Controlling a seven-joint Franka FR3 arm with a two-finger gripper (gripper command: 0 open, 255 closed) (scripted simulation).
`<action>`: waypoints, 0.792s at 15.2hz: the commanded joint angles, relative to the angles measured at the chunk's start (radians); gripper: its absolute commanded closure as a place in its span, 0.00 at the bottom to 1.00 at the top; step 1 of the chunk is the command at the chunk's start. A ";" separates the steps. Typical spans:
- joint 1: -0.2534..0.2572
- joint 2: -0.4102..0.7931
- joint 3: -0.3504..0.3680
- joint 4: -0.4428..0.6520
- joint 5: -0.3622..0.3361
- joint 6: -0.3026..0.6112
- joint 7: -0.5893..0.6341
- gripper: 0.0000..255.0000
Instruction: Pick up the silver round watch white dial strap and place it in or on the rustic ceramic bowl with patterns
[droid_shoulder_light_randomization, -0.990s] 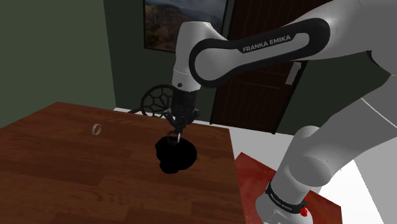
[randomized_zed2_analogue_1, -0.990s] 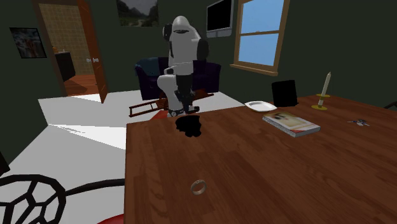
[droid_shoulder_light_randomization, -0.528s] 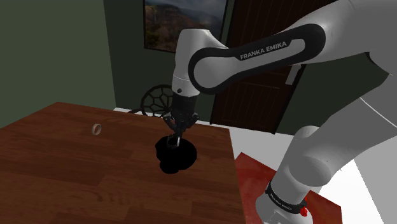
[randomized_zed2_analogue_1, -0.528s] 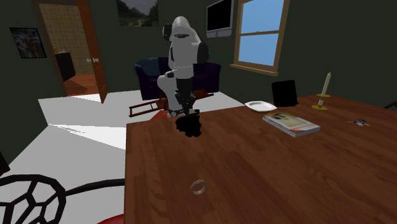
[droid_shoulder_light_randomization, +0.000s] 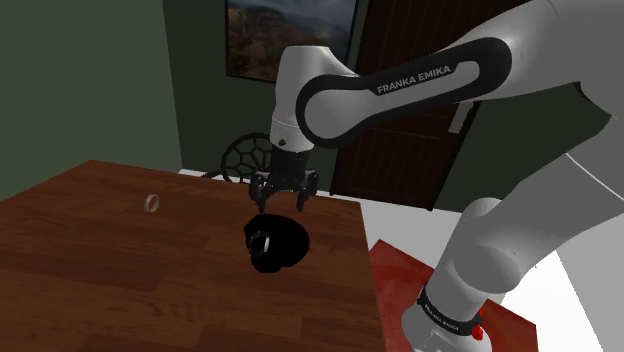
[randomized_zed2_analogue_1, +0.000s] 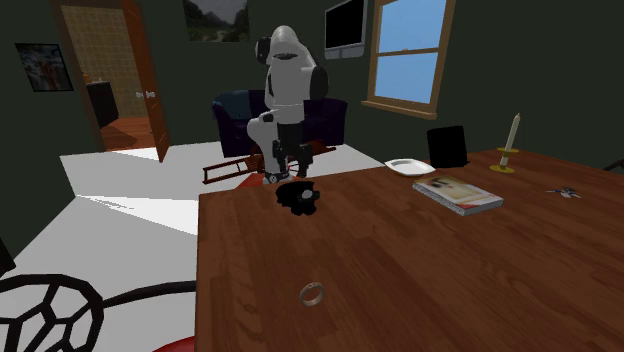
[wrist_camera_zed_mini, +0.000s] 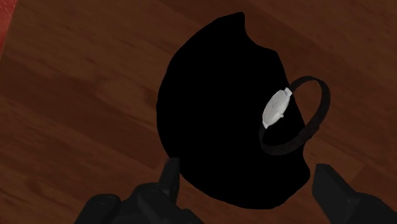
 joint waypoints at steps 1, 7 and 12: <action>0.000 0.000 0.000 0.000 0.000 0.000 0.000 0.00; -0.002 -0.044 -0.024 0.093 -0.007 -0.137 -0.002 0.00; -0.002 -0.044 -0.024 0.093 -0.007 -0.137 -0.002 0.00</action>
